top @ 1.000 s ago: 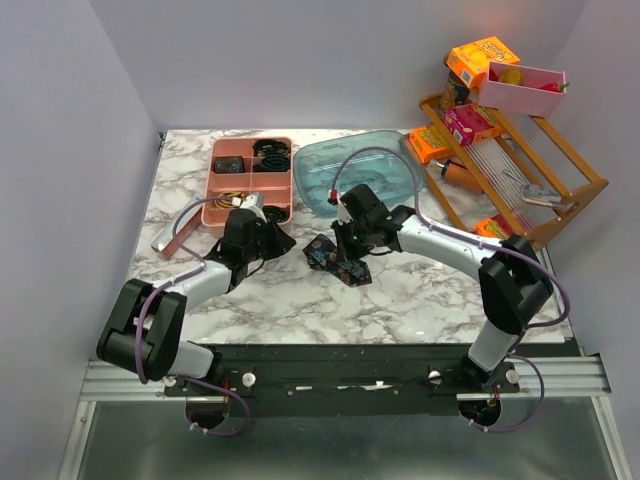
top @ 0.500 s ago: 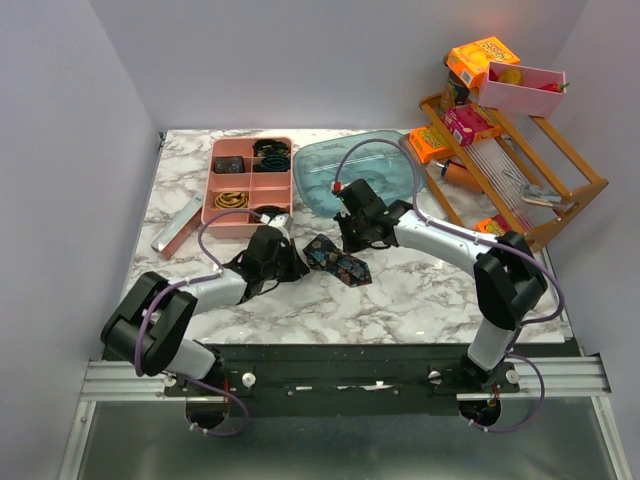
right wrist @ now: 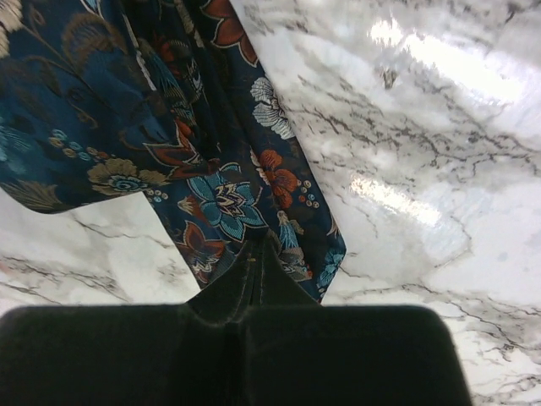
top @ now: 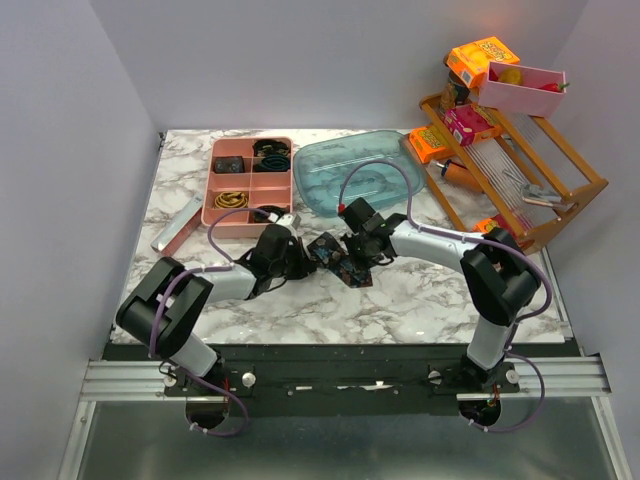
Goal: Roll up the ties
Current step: Roll the tie at the center of the board.
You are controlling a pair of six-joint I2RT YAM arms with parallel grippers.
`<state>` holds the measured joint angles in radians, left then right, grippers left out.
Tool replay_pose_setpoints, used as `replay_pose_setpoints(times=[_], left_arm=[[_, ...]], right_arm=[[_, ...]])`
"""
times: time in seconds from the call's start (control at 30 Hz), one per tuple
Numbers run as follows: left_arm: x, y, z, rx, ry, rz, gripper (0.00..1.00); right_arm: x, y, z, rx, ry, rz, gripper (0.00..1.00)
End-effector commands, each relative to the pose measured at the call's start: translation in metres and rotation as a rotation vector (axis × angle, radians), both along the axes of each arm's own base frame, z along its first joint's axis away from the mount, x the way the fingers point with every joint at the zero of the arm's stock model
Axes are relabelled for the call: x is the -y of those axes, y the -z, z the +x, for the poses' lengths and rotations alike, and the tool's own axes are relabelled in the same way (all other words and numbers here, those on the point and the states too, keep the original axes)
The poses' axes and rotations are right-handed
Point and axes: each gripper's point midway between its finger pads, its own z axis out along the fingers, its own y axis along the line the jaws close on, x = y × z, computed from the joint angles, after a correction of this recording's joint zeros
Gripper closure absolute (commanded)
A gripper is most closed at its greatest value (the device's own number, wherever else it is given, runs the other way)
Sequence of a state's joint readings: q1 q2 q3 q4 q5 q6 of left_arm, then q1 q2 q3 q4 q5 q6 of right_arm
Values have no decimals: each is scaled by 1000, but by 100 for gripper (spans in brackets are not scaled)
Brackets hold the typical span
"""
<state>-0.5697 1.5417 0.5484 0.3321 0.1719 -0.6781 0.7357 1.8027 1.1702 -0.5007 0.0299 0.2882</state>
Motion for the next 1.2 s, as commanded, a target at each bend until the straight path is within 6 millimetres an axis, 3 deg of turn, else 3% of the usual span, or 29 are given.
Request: replay_pose_setpoints(times=[0.0,0.33,0.67,0.83,0.93,0.97,1.07,1.17], left_arm=[[18,-19,12,64,21,-61,100],[39,-28,12,84,53,-106,100],[50,-17,12,58,71,-115,100],[41,1,6,17,60,-63,99],[29,8,-1,18,47,-23,75],[26,8,-2,22,44,-11,56],[14,9,-6,41,43,38,37],[6,3,-8,79,44,62,32]], right_arm=[[2,15,-8,-39,7,-3,99],[2,21,-7,-47,5,-10,99],[3,24,-8,-55,4,-17,99],[2,19,-7,-44,6,-9,99],[1,7,-3,-18,9,5,99],[1,4,-2,-8,10,6,99],[-3,-12,5,25,11,22,99],[-6,-22,11,51,11,34,99]])
